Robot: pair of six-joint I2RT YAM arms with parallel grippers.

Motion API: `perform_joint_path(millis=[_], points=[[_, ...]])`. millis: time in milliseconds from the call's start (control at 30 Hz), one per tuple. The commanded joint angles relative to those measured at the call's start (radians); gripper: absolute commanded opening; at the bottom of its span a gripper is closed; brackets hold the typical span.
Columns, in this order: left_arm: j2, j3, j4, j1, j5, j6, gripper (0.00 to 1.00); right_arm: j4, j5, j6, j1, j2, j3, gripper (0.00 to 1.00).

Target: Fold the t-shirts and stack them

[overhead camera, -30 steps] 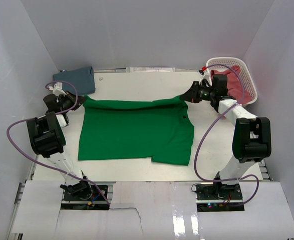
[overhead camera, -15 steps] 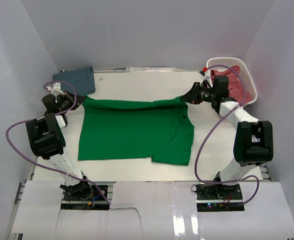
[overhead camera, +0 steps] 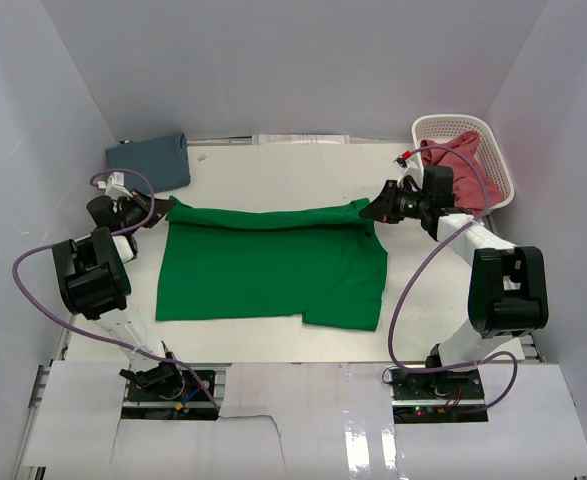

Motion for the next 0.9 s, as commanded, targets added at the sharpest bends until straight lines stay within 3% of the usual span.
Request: perform_joint_path(millis=[0, 333, 667, 800, 867], points=[[-0.061, -0.022, 0.018, 0.008, 0.021, 0.000, 0.00, 0.001, 0.020, -0.015, 0.015, -0.041, -0.035, 0.08], [-0.081, -0.057, -0.056, 0.006, 0.033, 0.015, 0.00, -0.071, 0.056, -0.010, 0.033, -0.016, -0.081, 0.08], [-0.070, 0.012, -0.379, 0.006, 0.001, 0.144, 0.03, -0.235, 0.113, 0.037, 0.041, 0.054, -0.084, 0.08], [-0.084, 0.009, -0.402, 0.006, -0.002, 0.158, 0.09, -0.281, 0.139, 0.024, 0.052, 0.076, -0.076, 0.08], [-0.088, 0.012, -0.401, 0.006, 0.010, 0.162, 0.23, -0.296, 0.148, 0.020, 0.056, 0.082, -0.076, 0.11]])
